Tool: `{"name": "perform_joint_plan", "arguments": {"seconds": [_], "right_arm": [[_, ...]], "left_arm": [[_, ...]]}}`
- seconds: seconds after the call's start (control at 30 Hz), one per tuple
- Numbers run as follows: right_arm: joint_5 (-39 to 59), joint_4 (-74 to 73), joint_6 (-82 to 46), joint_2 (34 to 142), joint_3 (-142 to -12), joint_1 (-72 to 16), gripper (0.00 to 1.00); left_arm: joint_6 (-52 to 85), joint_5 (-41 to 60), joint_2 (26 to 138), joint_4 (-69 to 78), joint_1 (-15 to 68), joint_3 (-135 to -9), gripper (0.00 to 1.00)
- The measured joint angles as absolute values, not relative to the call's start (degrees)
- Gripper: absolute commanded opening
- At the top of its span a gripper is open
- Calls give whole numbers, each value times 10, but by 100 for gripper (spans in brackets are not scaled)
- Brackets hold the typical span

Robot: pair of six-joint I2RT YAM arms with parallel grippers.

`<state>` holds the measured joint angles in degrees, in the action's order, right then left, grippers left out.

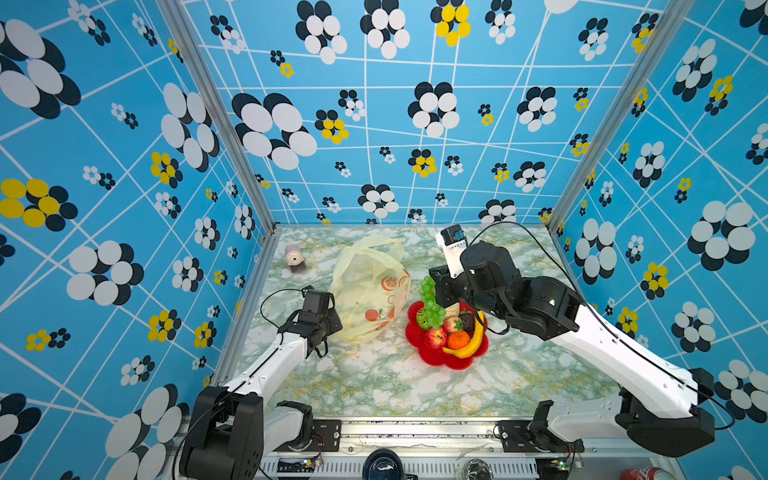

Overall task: Take the fake fruits out of the plastic bag
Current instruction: 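Lift the green grapes out of the bag and carry them over the plate, then lower the grapes onto the plate edge nearest the robot and open the right gripper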

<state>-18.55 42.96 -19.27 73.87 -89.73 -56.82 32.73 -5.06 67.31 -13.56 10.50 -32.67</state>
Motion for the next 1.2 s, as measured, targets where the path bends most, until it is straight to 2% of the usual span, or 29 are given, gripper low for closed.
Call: {"name": "perform_joint_plan", "arguments": {"seconds": [0.77, 1.2], "right_arm": [[-158, 492, -200, 540, -644, -570, 0], [-126, 456, -204, 547, -604, -570, 0]], "left_arm": [[304, -61, 623, -96, 105, -270, 0], [304, -61, 606, -85, 105, -262, 0]]}}
